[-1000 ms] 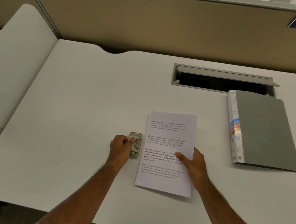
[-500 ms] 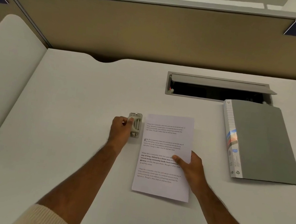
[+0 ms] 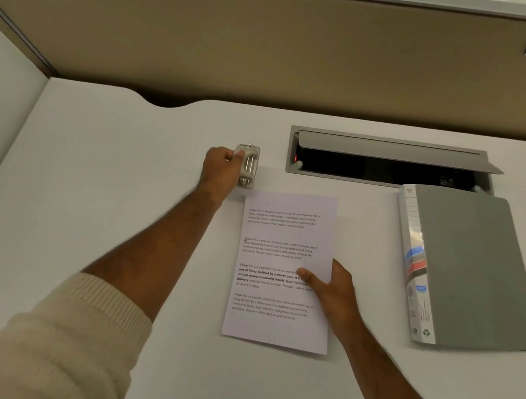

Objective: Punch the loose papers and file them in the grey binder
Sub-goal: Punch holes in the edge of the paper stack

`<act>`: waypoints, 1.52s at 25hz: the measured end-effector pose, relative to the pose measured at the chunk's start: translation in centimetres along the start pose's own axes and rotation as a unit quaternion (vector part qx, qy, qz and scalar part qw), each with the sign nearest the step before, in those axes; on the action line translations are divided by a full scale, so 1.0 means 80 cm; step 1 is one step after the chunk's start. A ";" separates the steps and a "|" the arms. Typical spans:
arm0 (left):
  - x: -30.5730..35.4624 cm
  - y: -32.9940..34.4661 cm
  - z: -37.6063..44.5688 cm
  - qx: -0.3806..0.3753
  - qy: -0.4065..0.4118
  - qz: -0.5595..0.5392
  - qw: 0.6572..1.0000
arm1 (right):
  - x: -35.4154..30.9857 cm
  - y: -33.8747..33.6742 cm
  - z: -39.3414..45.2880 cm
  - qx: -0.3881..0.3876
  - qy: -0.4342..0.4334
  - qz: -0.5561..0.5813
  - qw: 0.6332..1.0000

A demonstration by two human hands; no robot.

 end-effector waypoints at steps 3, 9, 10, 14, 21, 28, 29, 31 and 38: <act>0.018 0.017 0.036 -0.002 0.008 0.013 1.000 | -0.001 0.001 0.008 -0.009 0.001 0.000 1.000; 0.031 0.046 0.100 0.003 0.001 0.026 1.000 | 0.001 0.001 0.015 -0.010 0.006 -0.009 1.000; 0.030 0.050 0.108 0.005 -0.001 0.035 0.999 | 0.002 0.001 0.015 -0.009 0.007 -0.009 1.000; 0.017 0.070 0.132 -0.001 -0.007 0.061 0.998 | 0.004 0.002 0.017 -0.004 0.006 -0.006 1.000; -0.001 0.079 0.142 0.021 -0.011 0.138 0.990 | 0.010 0.000 0.020 -0.001 0.012 -0.003 1.000; 0.002 0.071 0.135 0.028 -0.025 0.165 0.986 | 0.007 0.001 0.019 -0.004 0.012 0.001 1.000; 0.001 0.065 0.128 0.034 -0.028 0.154 0.987 | 0.006 0.001 0.018 -0.002 0.012 0.005 1.000; -0.009 0.049 0.103 0.051 -0.041 0.120 0.991 | 0.005 0.000 0.016 0.001 0.011 0.012 1.000; -0.093 0.009 -0.045 -0.003 -0.065 0.008 0.998 | -0.012 -0.001 -0.007 0.007 -0.002 0.015 1.000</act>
Point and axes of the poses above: each hand's wrist, its own z-axis towards the middle knuckle, its own y-axis out of the palm, x = y × z, the point moved 9 cm from there along z, towards the middle knuckle
